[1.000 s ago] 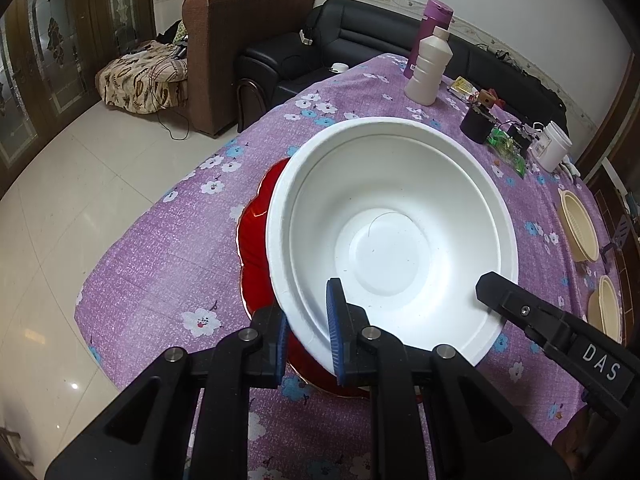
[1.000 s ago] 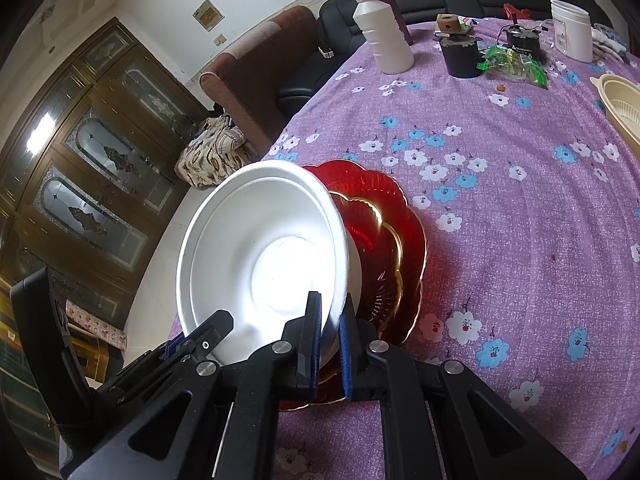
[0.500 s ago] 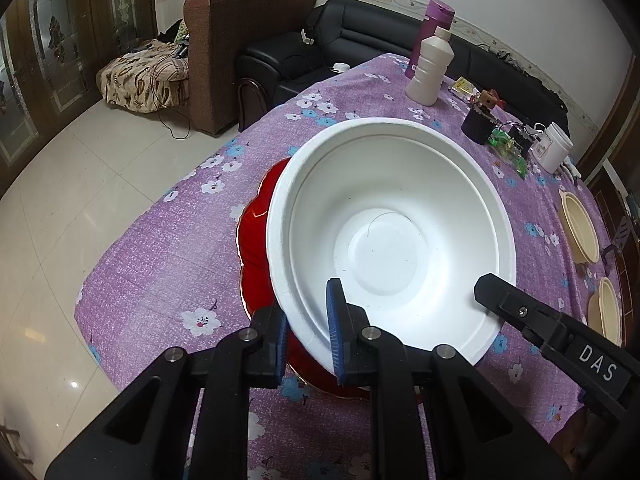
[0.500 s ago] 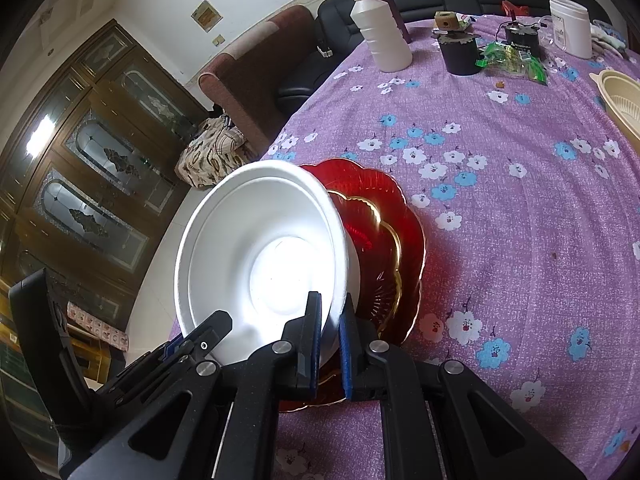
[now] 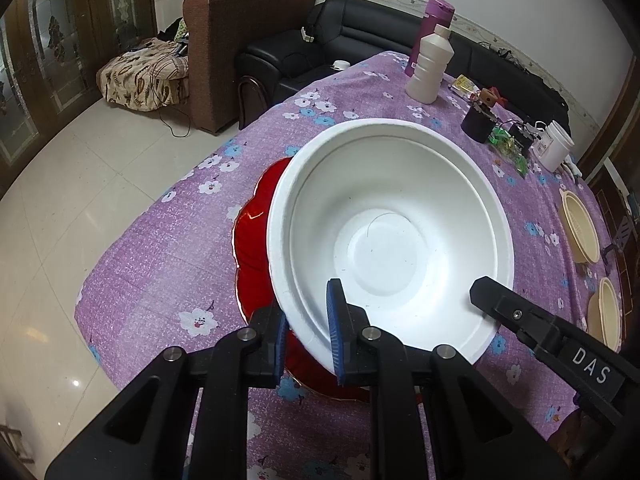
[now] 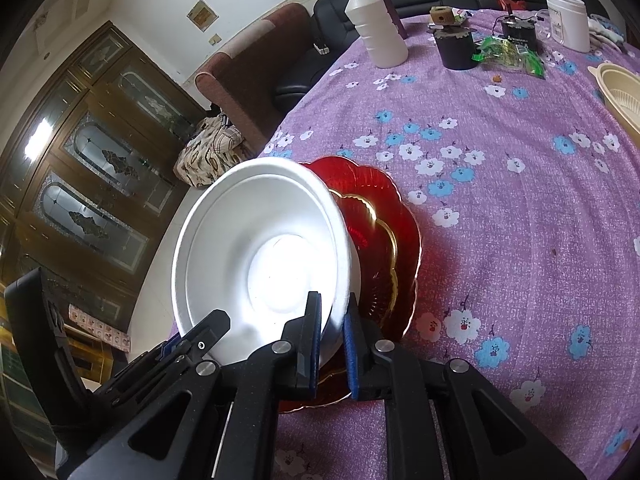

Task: Organize plates and bowls
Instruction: 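Lower the white foam bowl into the bowl on the red stack, then open the left gripper and lift it off the stacked bowls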

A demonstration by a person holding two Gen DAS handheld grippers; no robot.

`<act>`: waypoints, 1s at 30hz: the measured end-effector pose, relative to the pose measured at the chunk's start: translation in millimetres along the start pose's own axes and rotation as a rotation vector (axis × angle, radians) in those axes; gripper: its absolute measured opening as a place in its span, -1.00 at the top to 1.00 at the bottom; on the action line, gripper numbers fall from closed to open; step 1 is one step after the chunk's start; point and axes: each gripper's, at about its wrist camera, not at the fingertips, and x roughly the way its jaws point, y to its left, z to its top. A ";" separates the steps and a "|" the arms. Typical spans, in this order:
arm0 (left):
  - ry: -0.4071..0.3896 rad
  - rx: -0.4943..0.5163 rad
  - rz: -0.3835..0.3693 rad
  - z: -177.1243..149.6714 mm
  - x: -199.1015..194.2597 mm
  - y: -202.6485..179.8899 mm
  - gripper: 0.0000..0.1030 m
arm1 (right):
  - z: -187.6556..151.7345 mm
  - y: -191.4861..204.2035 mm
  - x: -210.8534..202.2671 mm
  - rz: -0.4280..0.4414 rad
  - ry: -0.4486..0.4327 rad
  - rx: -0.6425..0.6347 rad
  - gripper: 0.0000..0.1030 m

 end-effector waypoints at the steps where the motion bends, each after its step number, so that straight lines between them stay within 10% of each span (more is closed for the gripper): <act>1: 0.007 -0.002 0.001 0.2 0.7 0.1 0.69 | 0.0 -0.4 0.1 0.002 0.001 0.003 0.77; 9: 0.012 -0.031 0.017 0.4 -1.3 2.6 0.27 | -0.3 -1.8 -3.2 -0.006 -0.010 0.014 0.73; 14: -0.035 -0.051 0.035 1.3 -10.7 5.9 -0.04 | 1.5 -5.2 -9.5 -0.020 -0.039 0.028 0.14; 18: -0.046 -0.066 0.037 3.3 -14.8 8.5 -0.25 | 2.4 -5.3 -20.0 -0.032 -0.075 0.023 0.04; 30: -0.073 -0.036 0.027 5.7 -27.4 -7.0 -0.27 | 4.4 -30.5 -56.1 -0.024 -0.150 0.066 -0.20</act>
